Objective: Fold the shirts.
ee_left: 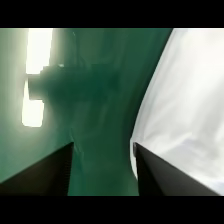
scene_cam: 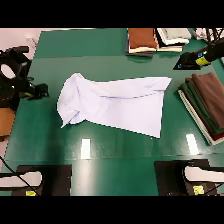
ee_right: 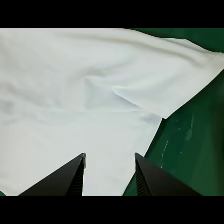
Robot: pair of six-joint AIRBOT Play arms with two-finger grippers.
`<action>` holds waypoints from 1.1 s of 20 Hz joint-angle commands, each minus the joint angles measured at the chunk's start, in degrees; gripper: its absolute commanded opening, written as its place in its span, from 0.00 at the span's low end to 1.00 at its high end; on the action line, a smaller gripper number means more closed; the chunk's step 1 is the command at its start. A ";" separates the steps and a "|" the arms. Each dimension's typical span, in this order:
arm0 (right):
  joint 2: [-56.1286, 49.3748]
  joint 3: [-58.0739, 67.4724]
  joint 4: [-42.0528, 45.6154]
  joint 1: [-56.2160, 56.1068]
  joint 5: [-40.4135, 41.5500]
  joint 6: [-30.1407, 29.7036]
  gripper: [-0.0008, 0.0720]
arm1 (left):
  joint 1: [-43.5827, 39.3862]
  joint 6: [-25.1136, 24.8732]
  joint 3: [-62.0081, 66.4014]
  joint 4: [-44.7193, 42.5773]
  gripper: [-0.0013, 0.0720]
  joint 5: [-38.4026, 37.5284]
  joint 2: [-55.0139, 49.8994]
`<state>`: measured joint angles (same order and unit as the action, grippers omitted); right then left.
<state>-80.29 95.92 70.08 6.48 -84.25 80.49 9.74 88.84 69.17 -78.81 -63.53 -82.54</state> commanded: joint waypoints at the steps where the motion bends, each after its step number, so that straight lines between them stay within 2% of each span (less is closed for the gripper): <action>1: 0.22 0.00 0.00 -2.45 0.79 -0.02 0.52 | 2.21 -2.05 -7.76 4.61 0.64 2.36 -0.02; 5: 0.22 0.00 0.00 -3.30 0.76 0.00 0.52 | 1.53 -7.21 -10.86 15.10 0.64 7.65 -0.13; 12: 0.22 0.00 -0.02 -3.28 -0.37 0.00 0.52 | -4.39 -6.40 -10.91 14.99 0.62 10.58 -0.13; 14: 0.22 0.00 -0.02 -2.93 -0.83 0.00 0.52 | -4.39 -6.40 -10.88 14.58 0.10 10.34 -0.13; 15: 0.22 0.00 0.07 -2.56 -1.73 -0.02 0.52 | -4.26 -6.36 -10.71 14.53 0.06 9.97 0.00; 18: 1.84 -4.59 0.04 0.48 -4.28 -0.04 0.52 | -3.50 -6.40 -8.57 13.88 0.06 8.57 2.84; 22: 9.46 -26.69 0.26 7.37 -1.70 -0.04 0.54 | -3.52 -7.52 -6.95 11.72 0.06 8.39 10.47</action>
<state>-75.00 81.56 70.32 9.85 -87.11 80.47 6.15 82.26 61.21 -66.00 -54.83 -76.23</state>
